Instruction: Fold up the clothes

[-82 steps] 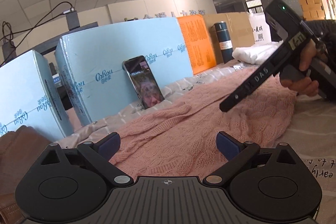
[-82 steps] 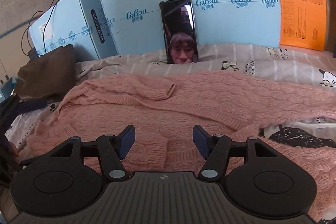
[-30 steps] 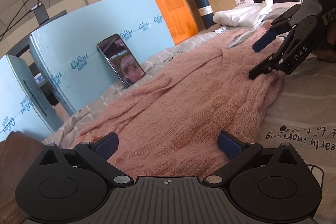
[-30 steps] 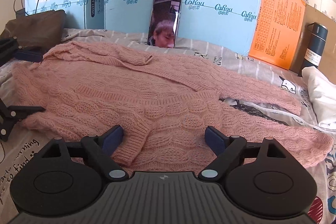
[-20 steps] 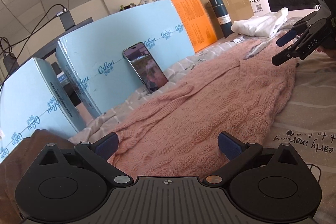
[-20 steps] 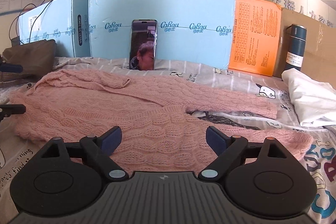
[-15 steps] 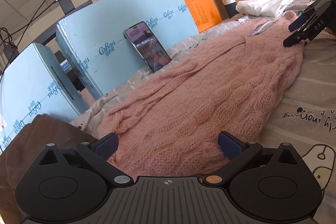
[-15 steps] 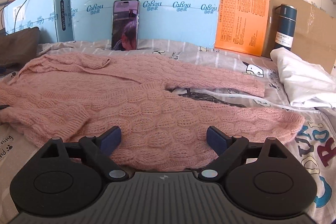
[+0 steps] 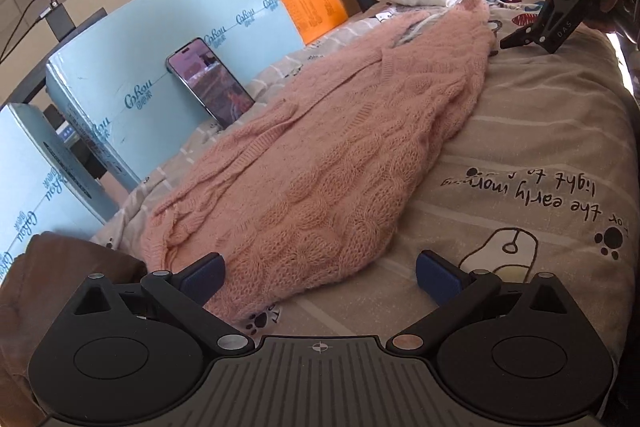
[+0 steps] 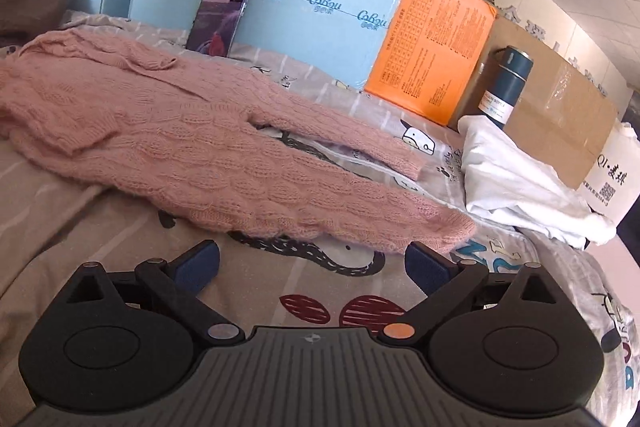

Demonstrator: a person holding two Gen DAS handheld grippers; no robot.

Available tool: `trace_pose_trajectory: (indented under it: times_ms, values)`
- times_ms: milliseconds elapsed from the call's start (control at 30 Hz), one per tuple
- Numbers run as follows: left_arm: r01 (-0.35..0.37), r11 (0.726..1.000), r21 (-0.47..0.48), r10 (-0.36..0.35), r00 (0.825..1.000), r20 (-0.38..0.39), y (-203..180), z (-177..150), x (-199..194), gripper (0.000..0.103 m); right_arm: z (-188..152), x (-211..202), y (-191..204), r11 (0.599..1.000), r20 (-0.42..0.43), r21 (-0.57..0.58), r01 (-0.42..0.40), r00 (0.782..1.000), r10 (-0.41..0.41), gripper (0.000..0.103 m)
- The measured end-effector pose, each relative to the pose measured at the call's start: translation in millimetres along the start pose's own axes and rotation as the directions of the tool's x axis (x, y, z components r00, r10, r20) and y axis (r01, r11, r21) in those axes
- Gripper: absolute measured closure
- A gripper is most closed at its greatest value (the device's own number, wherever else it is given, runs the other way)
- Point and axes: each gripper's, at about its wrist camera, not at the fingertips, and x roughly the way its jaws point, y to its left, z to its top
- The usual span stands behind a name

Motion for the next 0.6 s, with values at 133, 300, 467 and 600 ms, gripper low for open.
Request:
trace_pose_trajectory:
  times_ms: [133, 300, 467, 600]
  values:
    - [-0.023, 0.999, 0.048, 0.021, 0.999, 0.049, -11.7, 10.1, 12.1, 0.0, 8.0, 4.8, 16.4, 0.995, 0.043, -0.062, -0.079, 0.996, 0.082, 0.002]
    - [-0.047, 0.991, 0.126, 0.034, 0.994, 0.104, -23.0, 22.3, 25.9, 0.0, 23.3, 13.9, 39.1, 0.973, 0.092, -0.137, -0.187, 0.975, 0.2, 0.002]
    - [-0.069, 0.992, 0.106, 0.058, 0.993, 0.103, -13.1, 21.5, 33.0, 0.0, 27.0, 20.9, 34.3, 0.97, 0.095, -0.14, -0.197, 0.973, 0.212, 0.002]
    - [-0.147, 0.988, 0.055, 0.144, 0.988, 0.055, 4.6, 6.7, 26.9, 0.001, 23.6, 26.0, 15.9, 0.979, 0.077, -0.104, -0.177, 0.98, 0.186, 0.002]
